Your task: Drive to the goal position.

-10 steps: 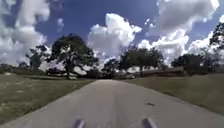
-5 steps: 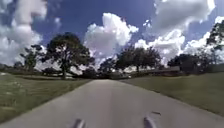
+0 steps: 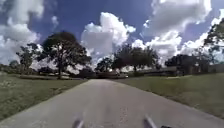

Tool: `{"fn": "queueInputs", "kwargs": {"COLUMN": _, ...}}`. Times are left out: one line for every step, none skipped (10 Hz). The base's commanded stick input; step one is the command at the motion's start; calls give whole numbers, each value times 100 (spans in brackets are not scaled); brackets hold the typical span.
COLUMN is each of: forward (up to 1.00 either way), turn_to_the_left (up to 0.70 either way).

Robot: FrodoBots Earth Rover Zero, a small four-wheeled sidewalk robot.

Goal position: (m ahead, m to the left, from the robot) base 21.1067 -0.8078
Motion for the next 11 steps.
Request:
{"fn": "queueInputs", "kwargs": {"forward": 70, "turn_to_the_left": 35}}
{"fn": "queueInputs", "kwargs": {"forward": 70, "turn_to_the_left": 35}}
{"fn": "queueInputs", "kwargs": {"forward": 70, "turn_to_the_left": 35}}
{"fn": "queueInputs", "kwargs": {"forward": 70, "turn_to_the_left": 26}}
{"fn": "queueInputs", "kwargs": {"forward": 70, "turn_to_the_left": 3}}
{"fn": "queueInputs", "kwargs": {"forward": 70, "turn_to_the_left": 0}}
{"fn": "queueInputs", "kwargs": {"forward": 70, "turn_to_the_left": 0}}
{"fn": "queueInputs", "kwargs": {"forward": 70, "turn_to_the_left": 0}}
{"fn": "queueInputs", "kwargs": {"forward": 70, "turn_to_the_left": 0}}
{"fn": "queueInputs", "kwargs": {"forward": 70, "turn_to_the_left": 0}}
{"fn": "queueInputs", "kwargs": {"forward": 70, "turn_to_the_left": 0}}
